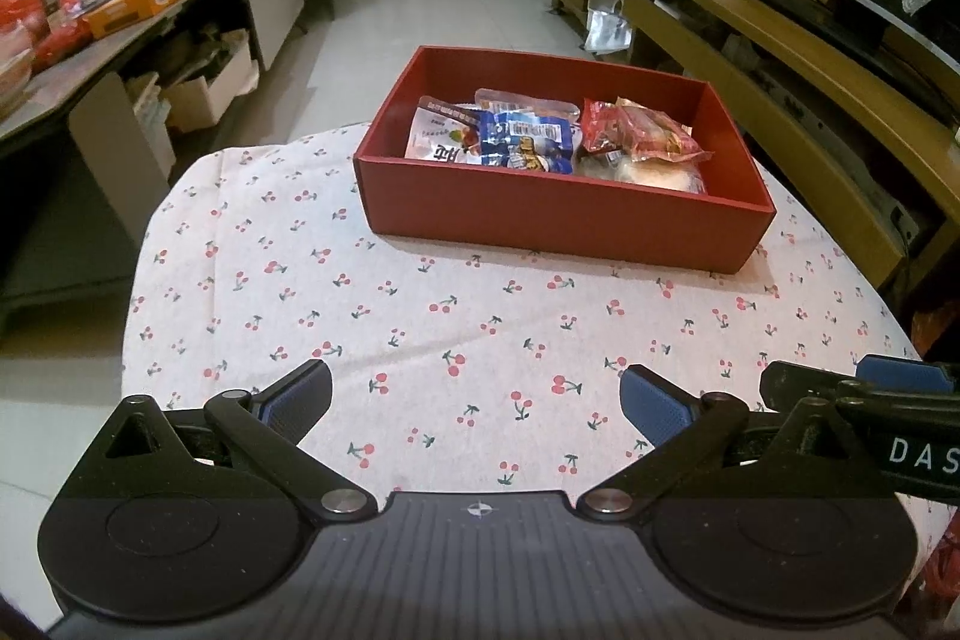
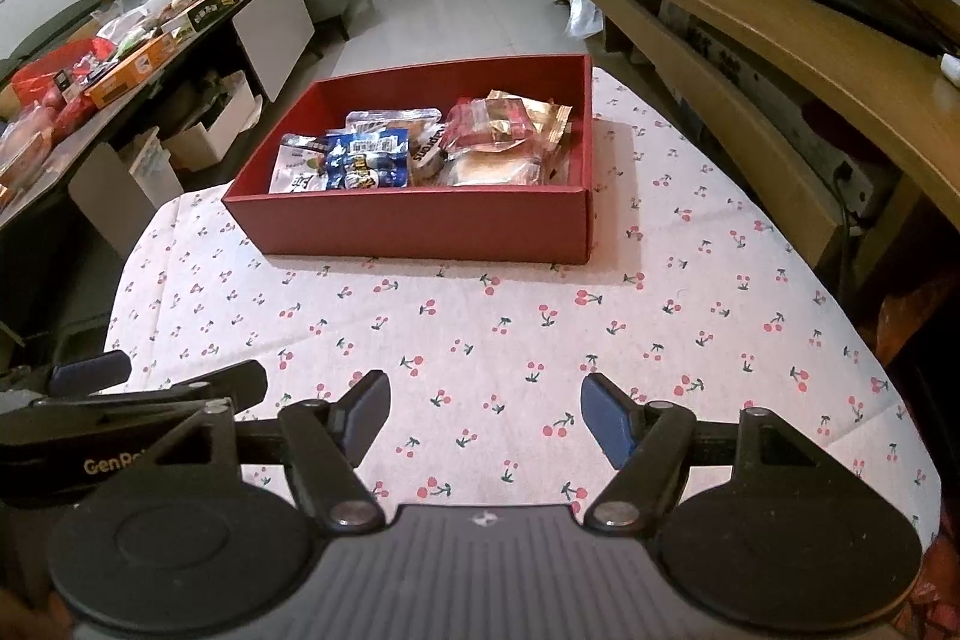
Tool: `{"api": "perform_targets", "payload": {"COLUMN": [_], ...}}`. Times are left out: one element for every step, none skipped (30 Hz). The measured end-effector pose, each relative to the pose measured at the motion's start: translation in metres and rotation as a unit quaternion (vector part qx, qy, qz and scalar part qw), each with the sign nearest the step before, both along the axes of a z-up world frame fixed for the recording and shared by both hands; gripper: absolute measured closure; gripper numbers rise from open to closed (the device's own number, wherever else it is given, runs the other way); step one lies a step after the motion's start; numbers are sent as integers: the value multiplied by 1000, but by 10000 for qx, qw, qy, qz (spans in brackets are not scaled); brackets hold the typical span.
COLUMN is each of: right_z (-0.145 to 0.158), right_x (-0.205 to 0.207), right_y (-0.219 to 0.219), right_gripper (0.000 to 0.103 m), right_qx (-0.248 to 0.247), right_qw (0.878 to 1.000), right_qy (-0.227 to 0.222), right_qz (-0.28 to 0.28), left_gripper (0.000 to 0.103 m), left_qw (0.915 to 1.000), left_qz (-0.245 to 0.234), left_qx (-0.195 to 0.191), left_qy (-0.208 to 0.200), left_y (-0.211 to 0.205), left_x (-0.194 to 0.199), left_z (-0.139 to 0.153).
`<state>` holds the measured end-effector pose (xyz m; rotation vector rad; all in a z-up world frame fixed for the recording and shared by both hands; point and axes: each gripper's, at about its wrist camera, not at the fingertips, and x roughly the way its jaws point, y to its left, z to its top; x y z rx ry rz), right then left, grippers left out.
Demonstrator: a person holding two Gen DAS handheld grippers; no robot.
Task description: Organize snacks
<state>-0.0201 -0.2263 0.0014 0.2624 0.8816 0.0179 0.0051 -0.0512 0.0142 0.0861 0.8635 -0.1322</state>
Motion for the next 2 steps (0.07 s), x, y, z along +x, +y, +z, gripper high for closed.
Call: {"api": "perform_targets", "payload": {"right_z": [0, 0], "right_x": [0, -1], "right_y": [0, 0], "right_gripper": [26, 26], "right_qx": [-1, 5], "right_qw": [10000, 10000], "right_qy": [-3, -5], "right_qz": [-3, -1], "left_gripper": [0, 0], "left_qw": [10000, 10000], "left_qz": [4, 12], "left_qx": [-9, -17], "left_qy": [5, 4], "left_y": [1, 1], "left_x": [-1, -2], "left_z": [0, 0]}}
